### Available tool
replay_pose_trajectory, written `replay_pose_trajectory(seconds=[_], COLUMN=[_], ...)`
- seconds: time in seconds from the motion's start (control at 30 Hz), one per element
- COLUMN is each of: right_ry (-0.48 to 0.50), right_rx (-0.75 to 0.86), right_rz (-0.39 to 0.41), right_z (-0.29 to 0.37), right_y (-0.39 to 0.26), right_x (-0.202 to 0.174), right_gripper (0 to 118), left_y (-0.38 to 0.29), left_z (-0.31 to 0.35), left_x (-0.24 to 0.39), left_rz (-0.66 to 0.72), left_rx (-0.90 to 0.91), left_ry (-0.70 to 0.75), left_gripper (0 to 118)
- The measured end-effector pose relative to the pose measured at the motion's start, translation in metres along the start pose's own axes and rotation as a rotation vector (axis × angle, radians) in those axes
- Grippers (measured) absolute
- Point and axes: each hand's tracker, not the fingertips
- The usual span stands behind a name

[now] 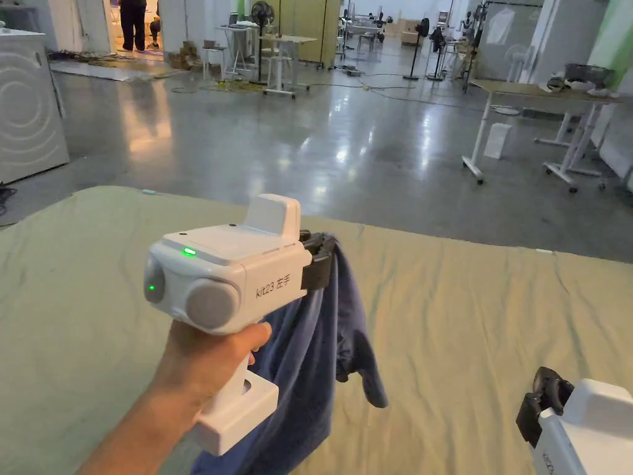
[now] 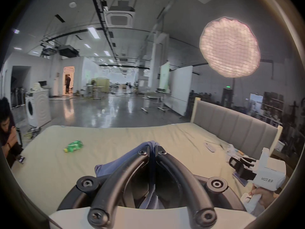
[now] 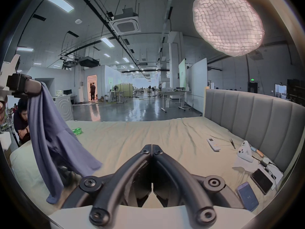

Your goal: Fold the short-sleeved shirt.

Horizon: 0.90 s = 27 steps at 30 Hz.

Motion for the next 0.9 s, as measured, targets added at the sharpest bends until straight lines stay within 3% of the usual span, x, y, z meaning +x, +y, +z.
replay_pose_trajectory(seconds=[0.2, 0.5, 0.53, 0.67, 0.8, 0.9], right_ry=[-0.064, -0.117, -0.117, -0.119, -0.107, -0.082], right_rx=[-0.004, -0.031, -0.033, -0.04, -0.042, -0.037], right_rz=[-0.004, -0.004, 0.0, 0.008, 0.002, 0.014], right_z=[0.009, 0.012, 0.013, 0.013, 0.012, 0.012], right_y=[-0.002, -0.016, -0.017, -0.017, -0.017, -0.013], right_x=[0.033, 0.067, 0.069, 0.072, 0.07, 0.062], right_gripper=[0, 0, 0, 0, 0, 0], left_y=[-0.044, -0.138, -0.142, -0.144, -0.131, -0.123], left_z=[-0.048, -0.095, -0.095, -0.088, -0.068, -0.049], left_x=[0.08, 0.131, 0.132, 0.123, 0.097, 0.069], left_rz=[-0.005, 0.062, 0.065, 0.1, 0.139, 0.162], left_rx=[-0.092, -0.284, -0.288, -0.307, -0.203, -0.157], left_ry=[-0.172, -0.244, -0.243, -0.22, -0.136, -0.068], left_gripper=[6, 7, 10, 65, 74, 74])
